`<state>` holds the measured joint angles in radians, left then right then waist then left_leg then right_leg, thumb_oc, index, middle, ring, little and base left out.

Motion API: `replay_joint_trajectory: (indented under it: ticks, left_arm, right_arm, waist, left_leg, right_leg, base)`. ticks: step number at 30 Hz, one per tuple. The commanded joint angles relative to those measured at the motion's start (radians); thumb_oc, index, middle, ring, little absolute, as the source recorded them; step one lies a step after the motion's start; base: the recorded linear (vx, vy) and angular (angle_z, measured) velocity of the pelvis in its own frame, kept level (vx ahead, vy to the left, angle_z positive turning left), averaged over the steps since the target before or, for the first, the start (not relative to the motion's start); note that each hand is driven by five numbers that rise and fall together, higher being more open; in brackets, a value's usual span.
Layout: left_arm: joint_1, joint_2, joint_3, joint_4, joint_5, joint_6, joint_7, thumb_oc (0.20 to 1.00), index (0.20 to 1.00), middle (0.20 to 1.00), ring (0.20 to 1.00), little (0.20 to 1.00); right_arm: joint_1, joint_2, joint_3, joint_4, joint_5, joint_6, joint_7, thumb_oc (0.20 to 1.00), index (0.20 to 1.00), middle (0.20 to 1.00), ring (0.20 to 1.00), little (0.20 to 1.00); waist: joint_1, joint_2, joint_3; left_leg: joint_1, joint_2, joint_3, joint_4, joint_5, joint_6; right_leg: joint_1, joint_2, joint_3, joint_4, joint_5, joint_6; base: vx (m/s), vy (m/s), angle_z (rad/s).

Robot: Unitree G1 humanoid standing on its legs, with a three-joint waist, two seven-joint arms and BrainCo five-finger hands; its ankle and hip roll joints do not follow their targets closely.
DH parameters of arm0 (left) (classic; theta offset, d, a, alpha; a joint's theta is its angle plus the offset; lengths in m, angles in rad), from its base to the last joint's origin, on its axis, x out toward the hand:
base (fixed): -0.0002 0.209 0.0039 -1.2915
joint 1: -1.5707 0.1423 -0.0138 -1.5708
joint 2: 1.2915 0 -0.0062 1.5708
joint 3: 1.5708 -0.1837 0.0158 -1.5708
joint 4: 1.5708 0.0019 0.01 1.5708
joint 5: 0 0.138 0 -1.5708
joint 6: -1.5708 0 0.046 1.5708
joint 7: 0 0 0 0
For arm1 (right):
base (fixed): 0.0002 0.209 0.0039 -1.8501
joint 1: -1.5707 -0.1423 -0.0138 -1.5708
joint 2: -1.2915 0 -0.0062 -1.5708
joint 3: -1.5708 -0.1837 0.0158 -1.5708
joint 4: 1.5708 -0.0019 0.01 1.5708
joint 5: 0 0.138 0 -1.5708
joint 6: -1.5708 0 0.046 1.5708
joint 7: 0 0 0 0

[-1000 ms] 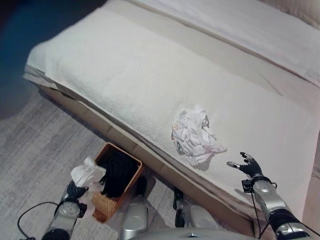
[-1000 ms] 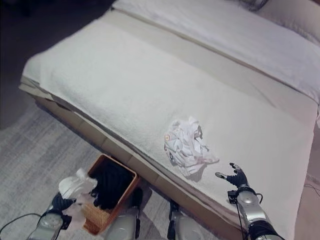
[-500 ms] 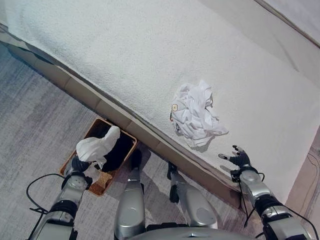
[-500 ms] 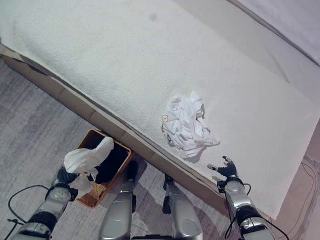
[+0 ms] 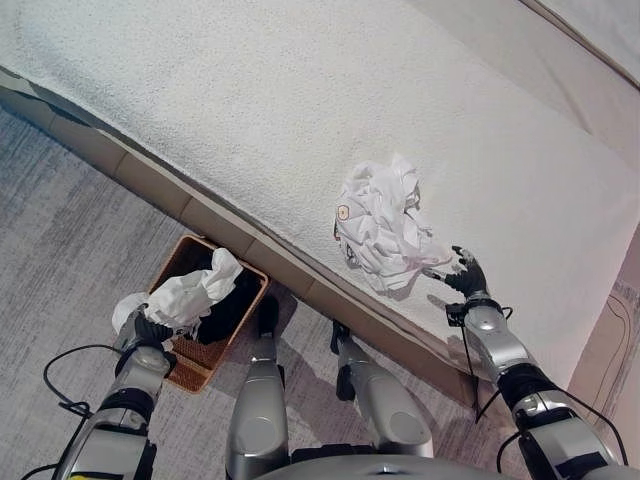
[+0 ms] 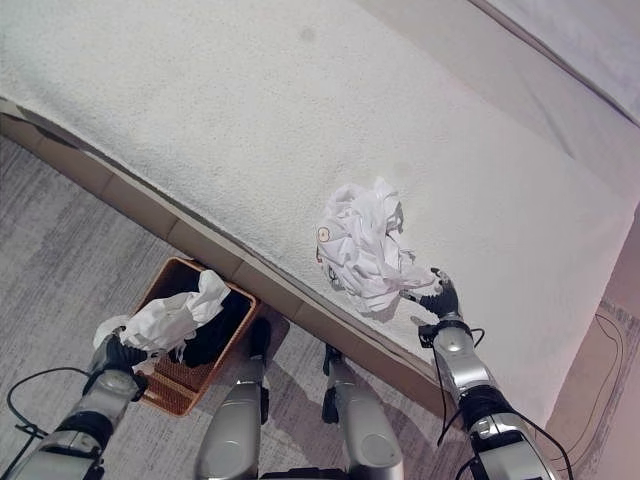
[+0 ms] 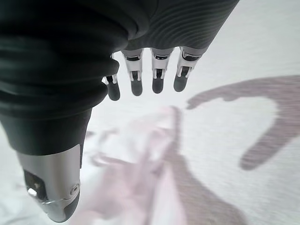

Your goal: Pick up clothes into the bucket

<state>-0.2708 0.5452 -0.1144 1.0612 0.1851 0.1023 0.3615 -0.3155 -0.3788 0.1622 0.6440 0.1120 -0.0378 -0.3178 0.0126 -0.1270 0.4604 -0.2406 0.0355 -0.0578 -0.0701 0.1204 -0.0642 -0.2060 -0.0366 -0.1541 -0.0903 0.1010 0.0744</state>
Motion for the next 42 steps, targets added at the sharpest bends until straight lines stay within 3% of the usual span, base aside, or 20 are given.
replay_joint_trajectory:
  ticks: [1, 5, 9, 23, 29, 31, 37, 39, 40, 42]
  left_arm:
    - [0.037, 0.003, 0.019, 0.061, 0.044, 0.024, -0.004, 1.000, 1.000, 1.000, 1.000, 1.000]
    - [0.082, -0.015, 0.034, 0.041, 0.023, 0.009, -0.010, 1.000, 1.000, 1.000, 1.000, 1.000]
    - [0.128, -0.069, 0.045, -0.052, -0.100, -0.043, 0.002, 1.000, 1.000, 1.000, 1.000, 1.000]
    - [0.097, -0.174, -0.155, -0.271, -0.212, -0.117, 0.033, 1.000, 1.000, 1.000, 1.000, 1.000]
    - [0.083, -0.178, -0.183, -0.374, -0.230, -0.133, 0.040, 1.000, 1.000, 1.000, 1.000, 1.000]
    - [0.082, -0.184, -0.200, -0.392, -0.237, -0.135, 0.037, 1.000, 1.000, 1.000, 1.000, 1.000]
    - [0.052, -0.178, -0.232, -0.477, -0.264, -0.146, 0.035, 1.000, 1.000, 1.000, 1.000, 1.000]
    - [0.046, -0.175, -0.243, -0.506, -0.270, -0.150, 0.034, 1.000, 1.000, 1.000, 1.000, 1.000]
    - [0.044, -0.175, -0.246, -0.529, -0.271, -0.152, 0.033, 1.000, 1.000, 1.000, 1.000, 1.000]
    - [0.040, -0.175, -0.255, -0.539, -0.273, -0.153, 0.032, 1.000, 1.000, 1.000, 1.000, 1.000]
  right_arm:
    - [0.016, -0.083, -0.052, -0.128, 0.024, -0.052, -0.051, 1.000, 1.000, 1.000, 1.000, 1.000]
    - [0.001, -0.100, -0.067, -0.166, 0.013, -0.060, -0.064, 1.000, 1.000, 1.000, 1.000, 1.000]
    - [-0.062, -0.124, -0.063, -0.120, -0.008, -0.038, -0.083, 1.000, 1.000, 1.000, 1.000, 1.000]
    - [-0.551, -0.219, 0.212, 0.482, -0.128, 0.081, -0.051, 1.000, 1.000, 1.000, 1.000, 1.000]
    - [-0.611, -0.242, 0.272, 0.534, -0.163, 0.090, -0.010, 1.000, 1.000, 1.000, 1.000, 1.000]
    - [-0.631, -0.251, 0.284, 0.569, -0.166, 0.093, 0.003, 1.000, 1.000, 1.000, 1.000, 1.000]
    - [-0.695, -0.292, 0.318, 0.553, -0.146, 0.083, 0.011, 1.000, 1.000, 1.000, 1.000, 1.000]
    - [-0.698, -0.305, 0.325, 0.541, -0.139, 0.079, 0.012, 1.000, 1.000, 1.000, 1.000, 1.000]
    - [-0.698, -0.309, 0.326, 0.533, -0.136, 0.076, 0.011, 0.849, 0.849, 0.849, 0.849, 0.849]
    - [-0.702, -0.316, 0.330, 0.530, -0.135, 0.073, 0.010, 0.256, 0.256, 0.256, 0.256, 0.256]
  waist:
    - [-0.008, -0.001, -0.037]
    - [0.000, 0.013, -0.038]
    - [0.017, 0.039, -0.027]
    - [0.064, 0.130, 0.060]
    - [0.059, 0.145, 0.060]
    - [0.062, 0.153, 0.060]
    - [0.061, 0.192, 0.060]
    - [0.058, 0.200, 0.060]
    - [0.056, 0.201, 0.060]
    - [0.053, 0.201, 0.060]
  left_leg:
    - [-0.024, -0.022, 0.009, 0.025, -0.016, 0.028]
    - [-0.023, -0.026, 0.006, 0.022, -0.015, 0.028]
    - [-0.039, -0.036, -0.007, 0.023, -0.008, 0.029]
    - [-0.179, -0.062, -0.034, 0.027, 0.044, 0.021]
    - [-0.267, -0.069, -0.040, 0.059, 0.039, 0.020]
    - [-0.306, -0.074, -0.042, 0.098, 0.026, 0.023]
    - [-0.489, -0.114, -0.056, 0.248, -0.006, 0.042]
    - [-0.517, -0.135, -0.073, 0.300, -0.047, 0.042]
    - [-0.549, -0.142, -0.072, 0.337, -0.060, 0.045]
    - [-0.595, -0.150, -0.070, 0.409, -0.084, 0.049]
  right_leg:
    - [-0.058, -0.038, -0.008, 0.037, 0.043, 0.048]
    - [-0.057, -0.041, -0.013, 0.036, 0.042, 0.047]
    - [-0.066, -0.047, -0.021, 0.038, 0.044, 0.046]
    - [-0.193, -0.055, -0.038, 0.048, 0.075, 0.038]
    - [-0.271, -0.057, -0.033, 0.064, 0.073, 0.033]
    - [-0.311, -0.062, -0.029, 0.096, 0.061, 0.028]
    - [-0.539, -0.091, -0.012, 0.372, -0.061, -0.011]
    - [-0.578, -0.099, 0.007, 0.460, -0.119, -0.011]
    - [-0.606, -0.108, 0.009, 0.498, -0.131, -0.014]
    - [-0.639, -0.119, 0.017, 0.549, -0.143, -0.017]
  base:
    - [0.00, 0.000, 0.00]
    - [0.00, 0.000, 0.00]
    - [-0.01, -0.004, 0.04]
    - [-0.04, -0.024, 0.09]
    - [-0.02, -0.027, 0.04]
    - [-0.02, 0.001, 0.00]
    - [-0.03, 0.027, 0.09]
    - [0.05, -0.012, 0.38]
    - [-0.02, 0.002, 0.34]
    - [-0.02, 0.005, 0.25]
